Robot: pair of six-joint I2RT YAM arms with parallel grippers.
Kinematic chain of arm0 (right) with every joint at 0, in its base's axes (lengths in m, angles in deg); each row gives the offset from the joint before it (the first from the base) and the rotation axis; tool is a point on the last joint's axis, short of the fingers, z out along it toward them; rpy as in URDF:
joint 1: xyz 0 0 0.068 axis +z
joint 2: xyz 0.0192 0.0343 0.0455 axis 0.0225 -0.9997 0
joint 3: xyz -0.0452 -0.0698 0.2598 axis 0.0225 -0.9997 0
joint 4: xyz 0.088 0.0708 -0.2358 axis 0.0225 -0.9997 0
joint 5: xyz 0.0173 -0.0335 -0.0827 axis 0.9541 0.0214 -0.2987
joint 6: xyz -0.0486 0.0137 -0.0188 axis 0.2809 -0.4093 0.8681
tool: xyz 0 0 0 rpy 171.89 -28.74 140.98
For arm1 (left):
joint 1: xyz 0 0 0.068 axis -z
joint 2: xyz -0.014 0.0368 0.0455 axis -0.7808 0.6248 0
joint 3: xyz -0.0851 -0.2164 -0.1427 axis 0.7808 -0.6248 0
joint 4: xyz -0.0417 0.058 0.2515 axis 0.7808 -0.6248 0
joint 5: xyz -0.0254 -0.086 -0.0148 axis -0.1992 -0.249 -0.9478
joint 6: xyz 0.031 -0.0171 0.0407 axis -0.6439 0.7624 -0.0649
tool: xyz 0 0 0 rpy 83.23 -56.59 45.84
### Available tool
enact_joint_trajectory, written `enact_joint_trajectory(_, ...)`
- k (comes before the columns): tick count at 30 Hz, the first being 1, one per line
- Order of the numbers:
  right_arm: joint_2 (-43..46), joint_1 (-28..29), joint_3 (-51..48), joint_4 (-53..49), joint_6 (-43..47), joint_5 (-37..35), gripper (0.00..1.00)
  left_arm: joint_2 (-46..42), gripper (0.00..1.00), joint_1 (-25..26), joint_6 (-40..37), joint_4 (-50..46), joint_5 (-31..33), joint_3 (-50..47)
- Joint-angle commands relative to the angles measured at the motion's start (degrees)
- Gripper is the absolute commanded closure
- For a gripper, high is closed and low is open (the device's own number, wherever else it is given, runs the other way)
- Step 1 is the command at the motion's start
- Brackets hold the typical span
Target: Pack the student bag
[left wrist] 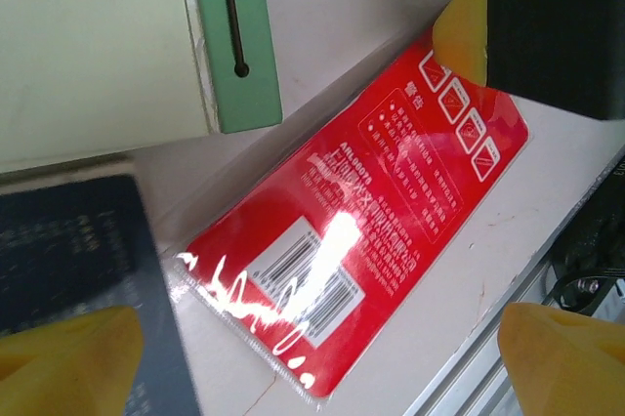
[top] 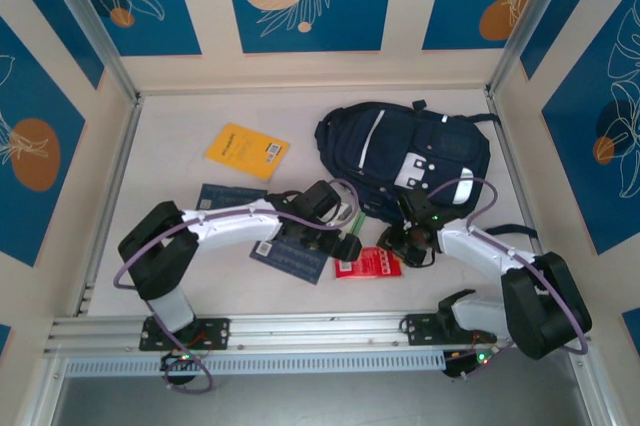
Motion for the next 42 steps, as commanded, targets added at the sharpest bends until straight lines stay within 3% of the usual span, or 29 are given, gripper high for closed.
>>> enact_joint_trajectory(1,-2.2,3.6,0.5,0.6,2.4,5.9,0.54,0.2,0.06,-0.3,0.7,0.7,-1.8,-1.6)
enact_joint_trajectory(6,3.5,3.5,1.4,-3.4,3.7,2.4,0.54,0.1,0.06,-0.8,0.2,0.3,-2.3,-2.5)
enact_joint_trajectory(11,11.9,-2.9,-1.7,-4.9,5.0,2.7,0.54,-0.7,0.07,-0.8,-0.8,-1.1,-2.5,-2.4)
enact_joint_trajectory(18,11.1,-10.1,-2.2,-7.1,10.3,6.5,0.54,-0.9,0.14,0.5,-3.4,-3.4,-8.6,-2.2)
enact_joint_trajectory(27,7.2,-10.0,-1.5,-6.2,10.0,6.7,0.54,0.0,0.17,1.4,-2.9,-3.2,-8.6,-3.5)
enact_joint_trajectory(34,2.5,-6.9,1.1,-9.6,9.1,-0.5,0.5,4.5,0.17,2.3,-3.3,-4.0,-7.4,-1.3)
enact_joint_trajectory(42,0.5,-6.5,0.1,-5.7,10.3,4.6,0.46,6.8,0.17,2.4,-4.0,-5.0,-5.4,-2.0)
